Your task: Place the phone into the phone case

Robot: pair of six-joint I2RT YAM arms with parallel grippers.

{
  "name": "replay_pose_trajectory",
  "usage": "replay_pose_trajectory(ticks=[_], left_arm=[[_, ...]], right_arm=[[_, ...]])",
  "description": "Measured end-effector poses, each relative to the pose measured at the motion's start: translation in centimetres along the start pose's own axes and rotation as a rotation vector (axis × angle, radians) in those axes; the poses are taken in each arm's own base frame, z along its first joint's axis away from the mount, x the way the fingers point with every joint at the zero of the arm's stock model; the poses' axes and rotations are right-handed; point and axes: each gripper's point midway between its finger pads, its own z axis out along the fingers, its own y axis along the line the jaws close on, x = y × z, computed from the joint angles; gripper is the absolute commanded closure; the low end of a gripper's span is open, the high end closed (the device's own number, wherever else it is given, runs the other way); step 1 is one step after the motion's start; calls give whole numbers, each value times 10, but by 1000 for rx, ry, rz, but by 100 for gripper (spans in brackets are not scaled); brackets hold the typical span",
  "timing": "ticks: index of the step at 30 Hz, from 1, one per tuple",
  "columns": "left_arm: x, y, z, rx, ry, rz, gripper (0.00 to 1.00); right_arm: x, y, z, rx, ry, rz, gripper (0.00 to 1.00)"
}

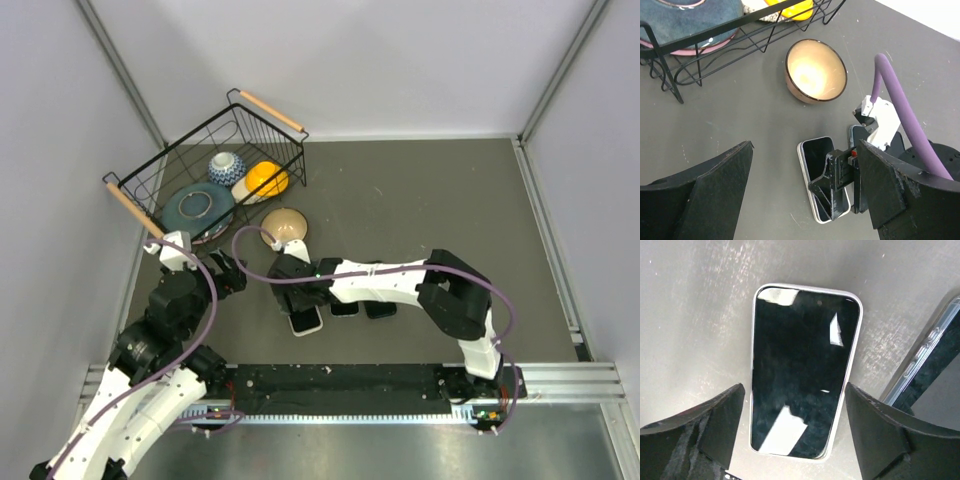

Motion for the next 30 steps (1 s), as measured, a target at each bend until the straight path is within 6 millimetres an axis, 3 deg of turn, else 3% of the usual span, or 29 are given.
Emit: replay_pose_trajectory(ticks=[7, 14, 20, 26, 30], left_arm=[[7, 7, 7, -55, 14, -53, 13], [21, 8, 14, -83, 57, -85, 18], [62, 7, 29, -82, 219, -42, 23], [103, 0, 41, -23, 337, -43, 35], [128, 1, 48, -12, 406, -54, 38]], right_arm=[[8, 0, -6, 0, 13, 2, 15], [3, -2, -28, -41, -4, -7, 13], [3, -8, -44, -184, -23, 32, 17], [21, -36, -36, -297, -29, 125, 20], [16, -26, -37, -380, -49, 139, 22]])
